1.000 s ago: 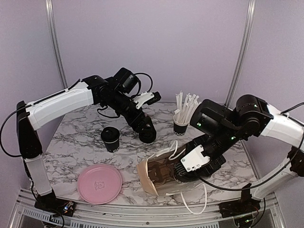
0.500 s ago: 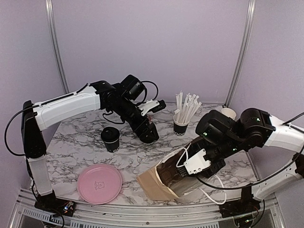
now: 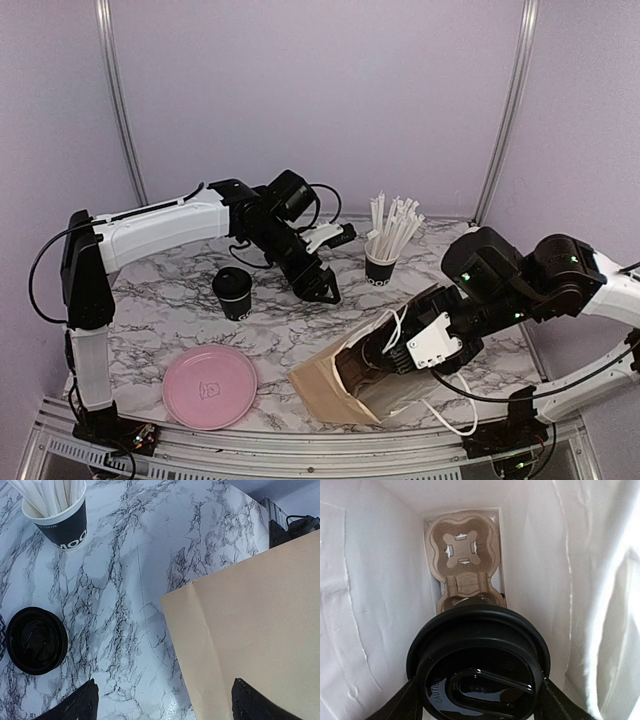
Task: Pack the takeout coffee
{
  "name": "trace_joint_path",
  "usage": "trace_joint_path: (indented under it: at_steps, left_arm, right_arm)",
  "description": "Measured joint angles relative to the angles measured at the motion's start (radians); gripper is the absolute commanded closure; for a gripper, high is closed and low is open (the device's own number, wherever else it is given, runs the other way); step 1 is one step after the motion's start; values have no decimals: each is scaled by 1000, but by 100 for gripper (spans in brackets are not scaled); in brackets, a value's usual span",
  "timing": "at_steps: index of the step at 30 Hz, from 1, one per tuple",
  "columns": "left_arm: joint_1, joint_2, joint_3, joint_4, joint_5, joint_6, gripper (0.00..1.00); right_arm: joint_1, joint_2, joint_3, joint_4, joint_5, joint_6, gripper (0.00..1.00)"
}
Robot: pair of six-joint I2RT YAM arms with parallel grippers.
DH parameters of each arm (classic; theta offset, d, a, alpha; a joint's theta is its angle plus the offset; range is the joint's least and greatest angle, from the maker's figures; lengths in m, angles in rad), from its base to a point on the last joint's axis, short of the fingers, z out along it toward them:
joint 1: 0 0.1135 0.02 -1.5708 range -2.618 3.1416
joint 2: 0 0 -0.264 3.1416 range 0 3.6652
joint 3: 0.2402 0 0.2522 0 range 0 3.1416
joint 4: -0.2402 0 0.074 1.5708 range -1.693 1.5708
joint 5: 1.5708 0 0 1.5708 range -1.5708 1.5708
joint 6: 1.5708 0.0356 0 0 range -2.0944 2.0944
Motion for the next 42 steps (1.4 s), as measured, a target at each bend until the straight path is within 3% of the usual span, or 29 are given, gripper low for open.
trace_joint_path:
  at_steps: [6, 10, 13, 15, 17, 18, 25, 34, 42]
  left_arm:
    - [0, 0, 26, 1, -43, 3, 8]
    - [2, -80, -48, -14, -156, 18, 18]
    - [5, -230, -165, -44, -182, 12, 35]
    - [7, -342, -246, -54, -170, 0, 52]
    - [5, -436, -320, -66, -135, -16, 82]
    - [3, -476, -359, -69, -111, -24, 91]
    - [-34, -535, -544, -85, 40, -90, 93]
    - [-174, -464, -560, -7, 221, -138, 98]
    - [-178, -387, -552, 131, 191, -166, 97]
  right_arm:
    - [0, -72, -53, 14, -69, -32, 67]
    - [0, -77, -87, 30, -113, -41, 67]
    - [0, -76, -92, 58, -116, -40, 68]
    - [0, -74, -98, 78, -108, -37, 68]
    - [0, -71, -106, 101, -100, -25, 68]
    - [0, -69, -111, 112, -97, -17, 68]
    - [-40, -53, -121, 201, -93, 63, 68]
    - [-82, -37, -121, 270, -91, 118, 67]
    - [-85, -42, -122, 264, -90, 114, 67]
